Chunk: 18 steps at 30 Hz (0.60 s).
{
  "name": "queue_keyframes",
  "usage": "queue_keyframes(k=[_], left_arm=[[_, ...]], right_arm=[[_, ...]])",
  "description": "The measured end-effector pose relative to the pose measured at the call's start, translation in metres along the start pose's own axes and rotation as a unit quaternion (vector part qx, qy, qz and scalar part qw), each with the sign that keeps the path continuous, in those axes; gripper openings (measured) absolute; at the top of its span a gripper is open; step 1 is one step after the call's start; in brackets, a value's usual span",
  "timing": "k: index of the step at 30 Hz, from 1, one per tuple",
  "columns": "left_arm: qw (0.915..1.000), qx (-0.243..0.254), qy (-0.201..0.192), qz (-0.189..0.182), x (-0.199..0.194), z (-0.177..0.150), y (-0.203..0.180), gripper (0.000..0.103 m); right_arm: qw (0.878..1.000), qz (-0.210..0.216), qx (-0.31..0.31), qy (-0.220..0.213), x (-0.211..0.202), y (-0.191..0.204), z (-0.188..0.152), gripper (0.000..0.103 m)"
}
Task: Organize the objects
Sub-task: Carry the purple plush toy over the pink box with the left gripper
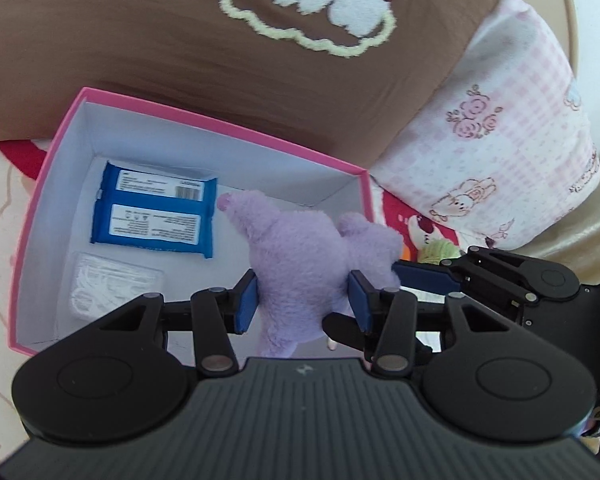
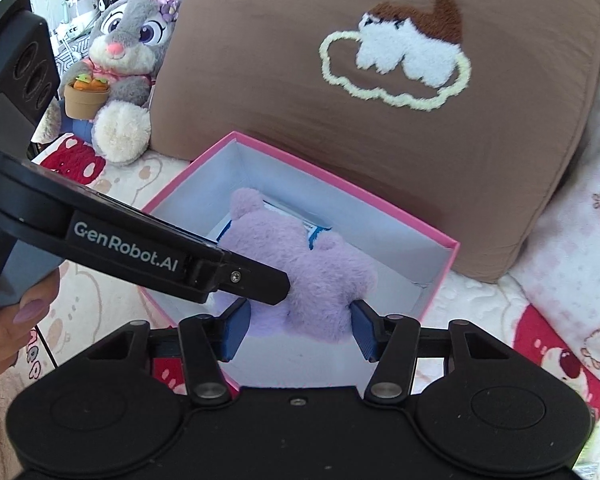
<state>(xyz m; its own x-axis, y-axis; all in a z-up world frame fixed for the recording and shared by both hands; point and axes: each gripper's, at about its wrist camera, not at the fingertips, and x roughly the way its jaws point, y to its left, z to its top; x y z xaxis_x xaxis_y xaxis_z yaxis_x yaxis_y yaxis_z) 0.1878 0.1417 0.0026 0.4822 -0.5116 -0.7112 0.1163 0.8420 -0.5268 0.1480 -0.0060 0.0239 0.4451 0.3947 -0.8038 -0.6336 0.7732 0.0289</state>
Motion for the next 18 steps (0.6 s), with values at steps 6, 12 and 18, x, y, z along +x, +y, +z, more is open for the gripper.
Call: queue_keyframes(k=[6, 12, 18], left_arm=[[0.9996, -0.007, 0.021, 0.018, 0.02, -0.002, 0.019, 0.045], [0.9986, 0.005, 0.044, 0.027, 0.041, -0.003, 0.035, 0.045], [0.9973, 0.008, 0.061, 0.039, 0.055, -0.004, 0.044, 0.045]], right_arm=[[1.0, 0.01, 0.021, 0.02, 0.031, 0.001, -0.005, 0.06], [0.998, 0.021, 0.039, 0.041, 0.057, -0.002, -0.01, 0.059], [0.995, 0.031, 0.071, 0.058, 0.077, -0.004, -0.017, 0.059]])
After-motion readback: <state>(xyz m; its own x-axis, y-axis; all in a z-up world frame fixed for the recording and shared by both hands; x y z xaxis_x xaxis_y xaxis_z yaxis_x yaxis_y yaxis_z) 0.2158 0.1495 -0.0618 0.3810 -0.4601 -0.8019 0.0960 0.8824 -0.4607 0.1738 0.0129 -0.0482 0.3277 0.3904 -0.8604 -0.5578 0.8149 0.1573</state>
